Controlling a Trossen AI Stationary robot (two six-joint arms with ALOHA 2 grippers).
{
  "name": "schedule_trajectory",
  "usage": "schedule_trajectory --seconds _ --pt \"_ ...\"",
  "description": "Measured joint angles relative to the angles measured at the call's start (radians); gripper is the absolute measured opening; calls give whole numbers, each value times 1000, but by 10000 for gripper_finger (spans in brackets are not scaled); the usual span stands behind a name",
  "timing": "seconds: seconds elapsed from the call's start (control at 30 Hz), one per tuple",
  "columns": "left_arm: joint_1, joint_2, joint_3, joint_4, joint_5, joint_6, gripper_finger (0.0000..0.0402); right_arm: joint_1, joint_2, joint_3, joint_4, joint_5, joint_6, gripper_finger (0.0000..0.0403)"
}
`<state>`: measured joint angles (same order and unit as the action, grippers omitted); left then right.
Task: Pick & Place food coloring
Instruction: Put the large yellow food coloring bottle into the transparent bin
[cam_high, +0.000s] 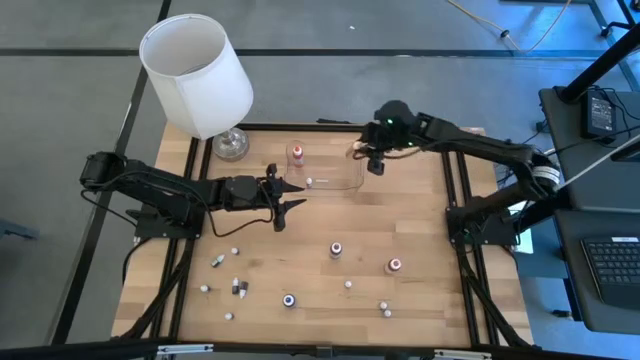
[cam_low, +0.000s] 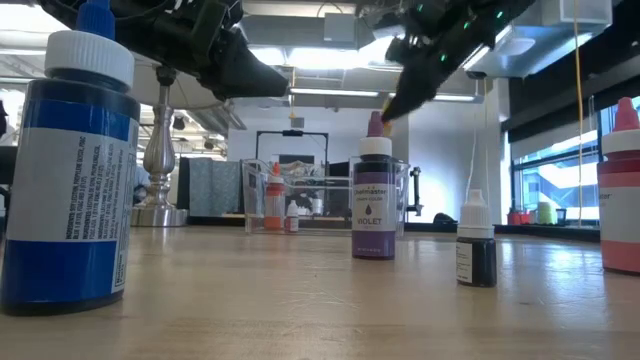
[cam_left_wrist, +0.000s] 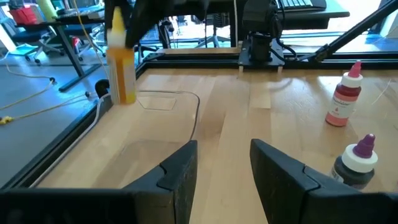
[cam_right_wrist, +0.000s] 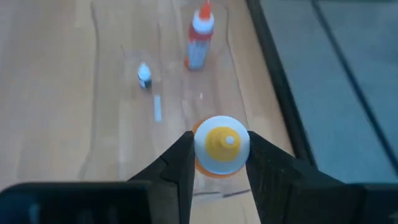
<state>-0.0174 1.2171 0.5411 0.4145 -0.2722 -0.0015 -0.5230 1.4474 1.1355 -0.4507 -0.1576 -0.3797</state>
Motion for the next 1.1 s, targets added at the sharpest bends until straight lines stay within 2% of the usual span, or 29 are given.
schedule_trajectory --seconds 0.23,0.67,0.9,1.1 --pt "0 0 0 0 0 -1 144 -32 117 0 42 -2 -18 120" --pt "0 0 0 -2 0 -3 143 -36 224 0 59 0 -22 120" --pt "0 0 -1 -2 0 -3 144 -36 245 0 60 45 -22 160" --pt "0 0 -1 -7 0 -3 144 -36 245 0 60 56 -22 171"
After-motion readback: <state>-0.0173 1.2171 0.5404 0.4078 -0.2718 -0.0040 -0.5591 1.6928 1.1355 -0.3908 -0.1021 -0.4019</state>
